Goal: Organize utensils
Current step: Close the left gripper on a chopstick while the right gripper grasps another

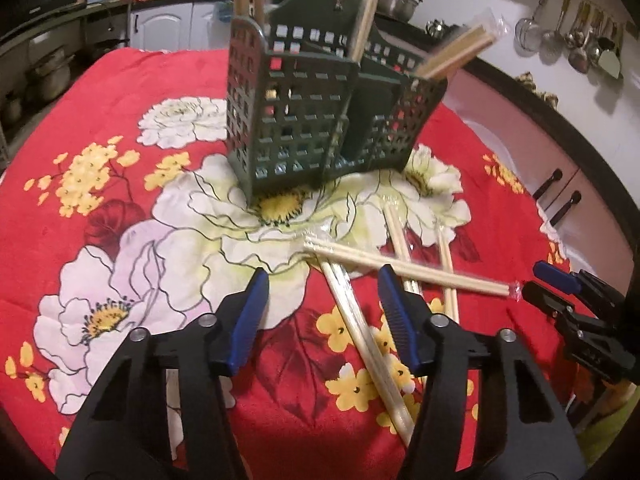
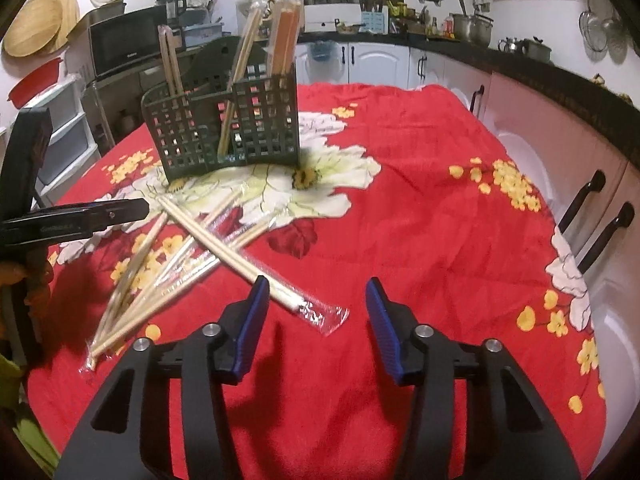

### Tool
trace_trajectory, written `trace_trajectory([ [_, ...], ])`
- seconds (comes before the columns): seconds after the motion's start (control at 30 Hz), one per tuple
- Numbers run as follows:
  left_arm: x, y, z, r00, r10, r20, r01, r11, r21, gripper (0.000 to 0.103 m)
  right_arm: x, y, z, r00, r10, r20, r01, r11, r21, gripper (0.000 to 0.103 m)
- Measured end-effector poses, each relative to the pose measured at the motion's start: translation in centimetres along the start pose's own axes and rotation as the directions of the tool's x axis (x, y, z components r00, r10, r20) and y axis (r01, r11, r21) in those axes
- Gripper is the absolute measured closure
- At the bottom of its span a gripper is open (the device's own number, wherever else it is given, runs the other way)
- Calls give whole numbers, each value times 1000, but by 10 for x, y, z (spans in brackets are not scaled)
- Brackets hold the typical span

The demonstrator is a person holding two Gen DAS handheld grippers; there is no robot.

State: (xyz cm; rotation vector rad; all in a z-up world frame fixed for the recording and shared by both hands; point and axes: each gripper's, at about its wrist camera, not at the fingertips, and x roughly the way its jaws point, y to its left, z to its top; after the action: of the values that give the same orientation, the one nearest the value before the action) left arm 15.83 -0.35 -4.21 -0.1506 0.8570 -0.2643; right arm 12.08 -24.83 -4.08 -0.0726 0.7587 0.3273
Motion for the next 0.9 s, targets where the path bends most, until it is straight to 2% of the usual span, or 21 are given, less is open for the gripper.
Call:
trace_trajectory([
  [0.27,21,-3,-2,998,24,-53,-23,999,22,58,22,-10,-9,997,31,-72,-26,997,72,62],
  [0.4,27,-5,1,998,40,-56,-38,998,40,58,24,-9,-11,998,18,-64,-14,998,62,81],
  [0.5,32,-8,4,997,54,-57,-51,997,59,59,22,-11,-11,998,42,-49,-38,997,69,95],
  [0.6,35,-8,8,996,56,-63,-52,997,60,61,23,-13,-9,997,54,-55,-50,996,74,95],
  [0.67,36,-8,10,996,61,-67,-57,996,68,62,23,-17,-8,996,68,-57,-63,993,99,93],
  [0.7,38,-9,11,995,70,-69,-64,995,79,62,24,-18,-7,995,79,-59,-72,991,111,87],
  [0.8,41,-11,15,994,79,-70,-72,993,94,63,26,-24,-4,992,109,-59,-100,985,142,87],
  [0.9,45,-10,19,994,85,-72,-78,993,92,70,27,-26,-1,991,124,-58,-113,980,164,84],
])
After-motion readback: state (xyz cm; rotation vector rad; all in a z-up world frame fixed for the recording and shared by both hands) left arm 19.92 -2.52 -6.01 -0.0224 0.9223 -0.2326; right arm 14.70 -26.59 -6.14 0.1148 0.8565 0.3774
